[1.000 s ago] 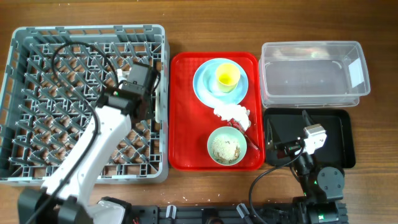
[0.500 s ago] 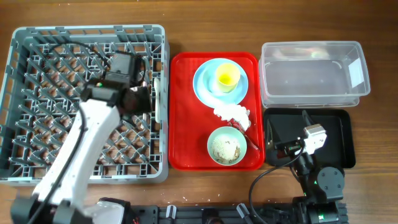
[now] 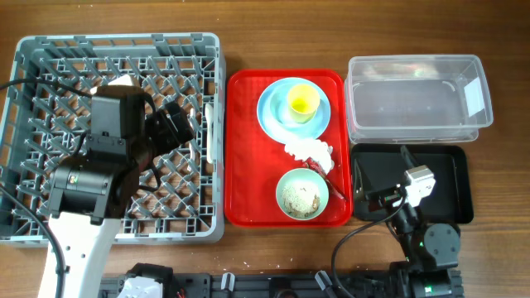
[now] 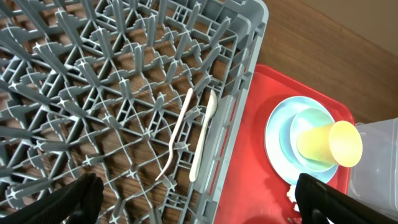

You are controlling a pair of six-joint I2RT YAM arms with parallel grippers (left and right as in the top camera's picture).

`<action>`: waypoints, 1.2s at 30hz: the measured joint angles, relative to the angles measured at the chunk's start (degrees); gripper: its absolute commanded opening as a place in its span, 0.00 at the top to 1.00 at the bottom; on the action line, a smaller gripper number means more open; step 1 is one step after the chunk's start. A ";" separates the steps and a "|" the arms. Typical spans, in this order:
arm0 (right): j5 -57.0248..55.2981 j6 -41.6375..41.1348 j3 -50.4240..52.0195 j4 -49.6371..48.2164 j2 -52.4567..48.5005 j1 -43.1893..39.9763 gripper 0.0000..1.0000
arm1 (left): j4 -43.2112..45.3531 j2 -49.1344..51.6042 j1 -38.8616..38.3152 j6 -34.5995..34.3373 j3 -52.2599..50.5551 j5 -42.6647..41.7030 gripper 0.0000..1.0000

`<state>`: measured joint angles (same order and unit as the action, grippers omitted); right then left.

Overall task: Sort waste into correct bins and load items into the dishwasher rack
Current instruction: 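Carry the white fork with the left gripper into the grey rack and release, then move the right gripper over the red tray toward the crumpled tissue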

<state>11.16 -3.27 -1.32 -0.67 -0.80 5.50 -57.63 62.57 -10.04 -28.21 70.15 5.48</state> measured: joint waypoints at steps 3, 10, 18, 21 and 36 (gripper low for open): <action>0.59 -1.79 -13.90 10.29 -1.57 0.00 0.00 | 0.00 0.00 0.00 -0.02 0.00 0.00 0.00; -1.36 0.00 -72.46 69.99 -44.37 -0.02 0.00 | -0.09 0.00 0.00 -0.02 0.11 -0.02 0.00; 7.32 0.11 -80.30 81.70 -73.85 0.26 0.80 | 0.00 0.00 0.00 -0.02 0.15 0.00 0.00; 8.02 -1.25 -69.94 75.36 -74.12 3.89 0.78 | 0.02 0.00 0.00 -0.02 0.15 0.02 0.00; 2.12 -26.10 -42.42 51.36 -74.23 15.74 0.93 | 0.04 0.00 0.00 -0.02 0.20 0.00 0.00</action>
<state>13.28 -29.36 -43.75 50.70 -75.02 21.23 -57.58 62.57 -10.04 -28.23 70.35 5.48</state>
